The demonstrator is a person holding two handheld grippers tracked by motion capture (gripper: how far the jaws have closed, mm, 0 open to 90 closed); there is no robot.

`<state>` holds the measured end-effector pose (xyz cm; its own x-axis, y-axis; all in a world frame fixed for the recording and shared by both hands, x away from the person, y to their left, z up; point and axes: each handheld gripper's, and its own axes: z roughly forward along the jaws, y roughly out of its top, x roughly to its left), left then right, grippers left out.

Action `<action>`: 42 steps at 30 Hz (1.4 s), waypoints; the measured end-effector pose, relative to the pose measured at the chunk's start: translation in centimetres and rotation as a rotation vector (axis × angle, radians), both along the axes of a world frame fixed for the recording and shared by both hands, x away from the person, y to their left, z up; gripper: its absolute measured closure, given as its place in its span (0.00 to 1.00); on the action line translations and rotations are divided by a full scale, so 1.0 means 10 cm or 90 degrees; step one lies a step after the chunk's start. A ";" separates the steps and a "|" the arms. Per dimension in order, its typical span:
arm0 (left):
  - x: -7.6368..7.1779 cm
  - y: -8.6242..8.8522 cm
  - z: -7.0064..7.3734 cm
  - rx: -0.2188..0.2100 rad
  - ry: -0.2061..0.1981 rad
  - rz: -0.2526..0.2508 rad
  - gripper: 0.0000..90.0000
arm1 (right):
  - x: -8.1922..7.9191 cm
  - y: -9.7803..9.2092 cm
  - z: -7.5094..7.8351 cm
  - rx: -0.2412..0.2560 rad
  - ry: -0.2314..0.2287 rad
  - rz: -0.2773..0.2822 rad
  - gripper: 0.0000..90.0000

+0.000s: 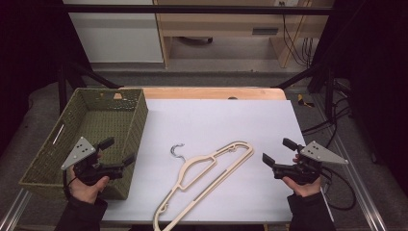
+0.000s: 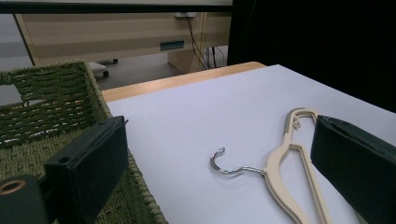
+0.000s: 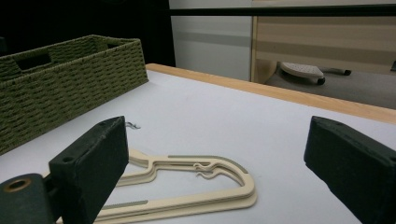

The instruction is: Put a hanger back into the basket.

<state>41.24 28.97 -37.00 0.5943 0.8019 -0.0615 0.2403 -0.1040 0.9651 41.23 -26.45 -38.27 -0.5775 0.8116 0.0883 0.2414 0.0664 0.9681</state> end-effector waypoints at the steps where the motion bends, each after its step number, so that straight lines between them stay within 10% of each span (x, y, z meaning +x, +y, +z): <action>1: 0.00 0.00 0.00 -0.002 -0.001 0.000 0.05 | 0.00 0.01 0.00 0.002 0.002 0.002 0.09; 13: 0.01 0.03 0.00 0.012 0.000 0.004 0.04 | 0.10 0.28 0.05 -0.026 0.011 0.020 0.10; 42: 0.03 0.13 0.01 0.024 0.001 0.015 0.04 | 0.64 1.74 0.06 -0.119 0.076 0.125 0.23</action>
<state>41.56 30.30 -36.88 0.5752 0.8174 -0.0326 0.2448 -0.1340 0.9603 47.61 -9.07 -37.64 -0.7193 0.6943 0.0235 0.3171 0.2980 0.9004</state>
